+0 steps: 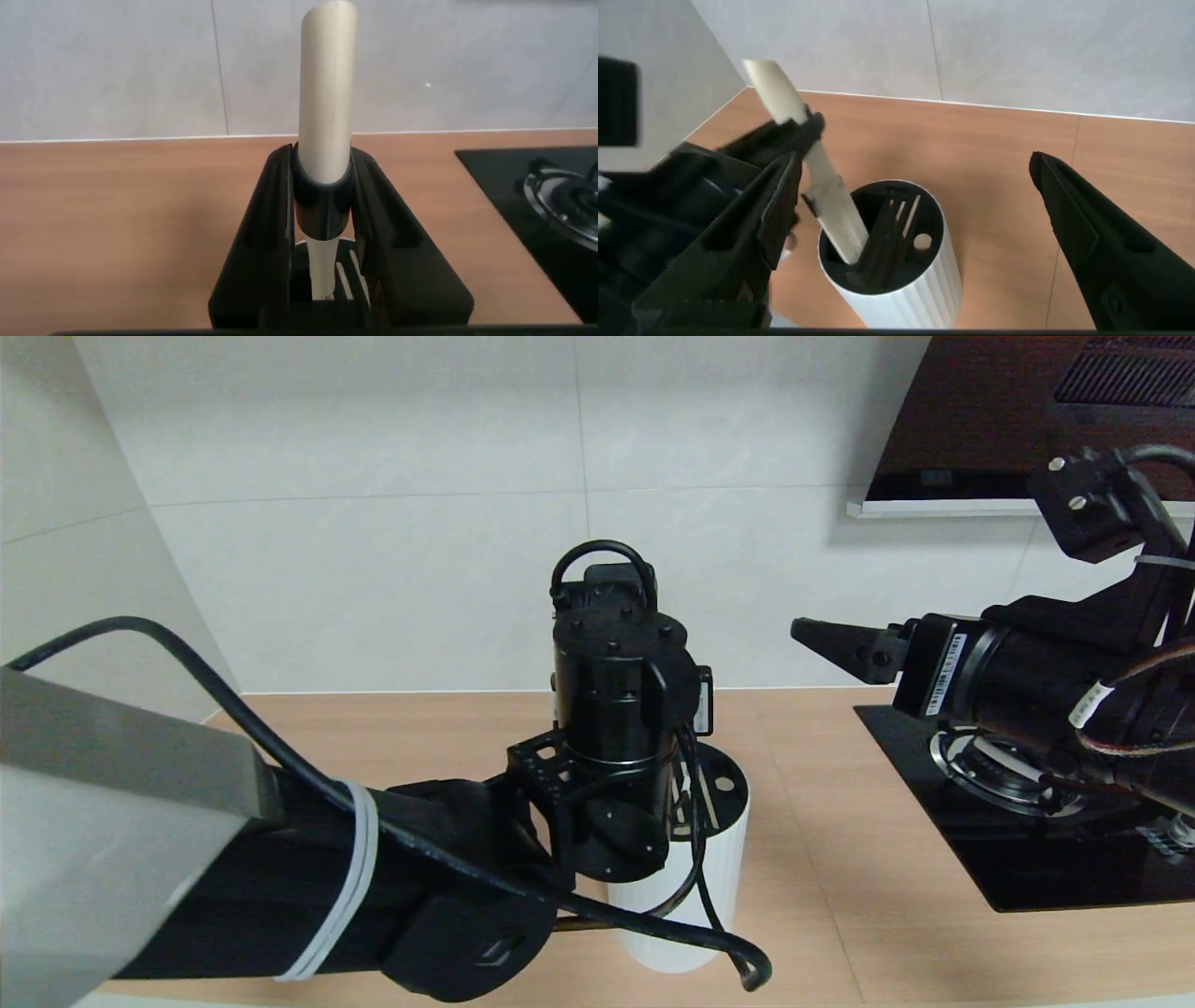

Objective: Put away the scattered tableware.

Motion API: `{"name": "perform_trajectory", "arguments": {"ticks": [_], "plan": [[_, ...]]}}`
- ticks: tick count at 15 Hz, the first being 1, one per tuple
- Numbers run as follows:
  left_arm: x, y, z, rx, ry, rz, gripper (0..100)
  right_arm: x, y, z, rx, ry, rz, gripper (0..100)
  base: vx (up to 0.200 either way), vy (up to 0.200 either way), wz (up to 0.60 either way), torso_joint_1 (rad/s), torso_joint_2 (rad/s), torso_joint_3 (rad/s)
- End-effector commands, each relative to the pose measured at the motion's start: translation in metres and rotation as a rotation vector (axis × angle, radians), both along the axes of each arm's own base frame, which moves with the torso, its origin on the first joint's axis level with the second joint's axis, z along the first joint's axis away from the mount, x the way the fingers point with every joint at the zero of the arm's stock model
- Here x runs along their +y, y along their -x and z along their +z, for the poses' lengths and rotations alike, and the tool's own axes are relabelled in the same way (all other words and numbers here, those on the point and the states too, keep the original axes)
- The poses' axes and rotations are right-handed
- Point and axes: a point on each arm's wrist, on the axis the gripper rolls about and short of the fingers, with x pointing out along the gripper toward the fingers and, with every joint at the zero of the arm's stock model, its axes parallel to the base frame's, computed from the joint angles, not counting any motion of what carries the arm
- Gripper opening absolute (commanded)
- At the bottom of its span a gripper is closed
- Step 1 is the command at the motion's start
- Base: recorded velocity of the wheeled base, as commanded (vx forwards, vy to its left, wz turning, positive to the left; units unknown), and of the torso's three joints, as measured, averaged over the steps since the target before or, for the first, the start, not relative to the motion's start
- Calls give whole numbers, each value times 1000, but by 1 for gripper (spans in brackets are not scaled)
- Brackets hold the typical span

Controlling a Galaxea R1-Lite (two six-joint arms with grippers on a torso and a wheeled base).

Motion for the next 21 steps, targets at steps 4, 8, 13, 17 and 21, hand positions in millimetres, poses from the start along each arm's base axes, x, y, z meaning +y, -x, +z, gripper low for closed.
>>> {"name": "perform_trajectory", "arguments": {"ticks": [4, 8, 13, 17, 21], "plan": [[-8, -5, -31, 48, -63, 4, 0, 1, -1, -2, 5, 4, 1, 100, 0, 0, 0, 0, 0, 0], [-10, -7, -38, 60, -79, 5, 0, 1, -1, -2, 5, 4, -1, 100, 0, 0, 0, 0, 0, 0], [-12, -5, -40, 60, -80, 10, 100, 1, -2, -2, 7, 6, -1, 100, 0, 0, 0, 0, 0, 0], [-12, -5, -39, 60, -77, 10, 100, 1, -1, -2, 6, 5, -1, 100, 0, 0, 0, 0, 0, 0], [-11, -4, -32, 36, -44, 10, 100, 1, -2, -2, 7, 6, -1, 100, 0, 0, 0, 0, 0, 0]]}}
